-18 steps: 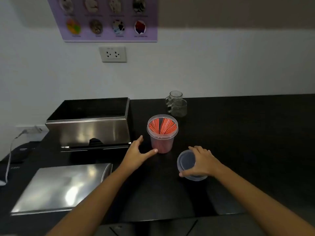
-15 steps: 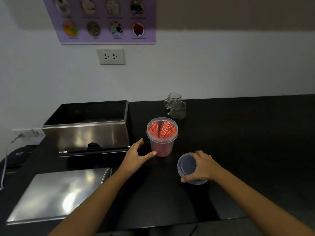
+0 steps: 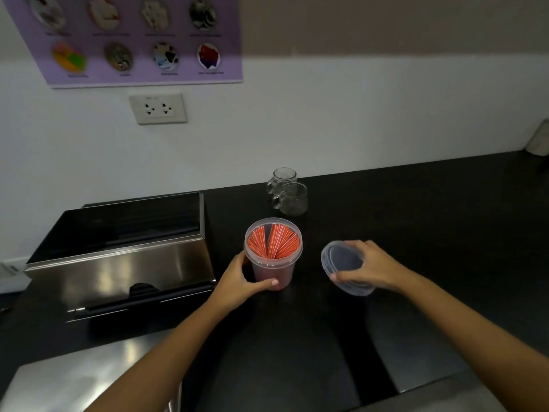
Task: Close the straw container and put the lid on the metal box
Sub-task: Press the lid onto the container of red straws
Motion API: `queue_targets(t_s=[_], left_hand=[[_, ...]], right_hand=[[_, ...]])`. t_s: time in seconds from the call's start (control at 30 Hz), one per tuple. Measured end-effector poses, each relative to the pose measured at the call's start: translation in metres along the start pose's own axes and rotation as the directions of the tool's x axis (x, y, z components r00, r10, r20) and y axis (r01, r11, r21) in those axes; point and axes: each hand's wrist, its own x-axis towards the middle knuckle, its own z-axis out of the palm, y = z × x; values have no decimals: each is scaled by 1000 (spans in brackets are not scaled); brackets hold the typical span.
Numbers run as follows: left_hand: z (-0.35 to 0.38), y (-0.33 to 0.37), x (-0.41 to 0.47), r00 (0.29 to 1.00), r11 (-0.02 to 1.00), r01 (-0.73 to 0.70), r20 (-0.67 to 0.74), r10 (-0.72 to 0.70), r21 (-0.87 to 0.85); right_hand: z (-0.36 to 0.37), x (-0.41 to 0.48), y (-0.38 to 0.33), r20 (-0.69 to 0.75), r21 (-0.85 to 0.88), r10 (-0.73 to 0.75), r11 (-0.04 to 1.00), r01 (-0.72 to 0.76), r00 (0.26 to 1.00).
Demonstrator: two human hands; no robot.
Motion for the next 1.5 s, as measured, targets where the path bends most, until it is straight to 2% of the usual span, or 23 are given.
queue_targets(t_s=[0.23, 0.37, 0.47, 0.63, 0.97, 1.5], left_hand=[[-2, -1, 13, 997, 997, -74, 34, 75, -34], [2, -2, 16, 995, 991, -59, 74, 68, -116], [4, -5, 16, 994, 984, -37, 97, 55, -174], [0, -10, 21, 993, 978, -14, 114, 38, -207], [2, -15, 23, 993, 971, -10, 113, 38, -240], [2, -16, 22, 994, 976, -16, 101, 39, -217]], right_hand=[[-20, 8, -70, -71, 52, -206, 976, 209, 976], [-8, 17, -106, -21, 5, -287, 958, 287, 958], [2, 20, -124, 50, 44, -293, 956, 291, 955], [13, 29, -135, 92, -188, -320, 924, 332, 943], [22, 37, -144, 176, -340, -294, 877, 339, 939], [25, 39, -142, 129, -514, -292, 797, 316, 948]])
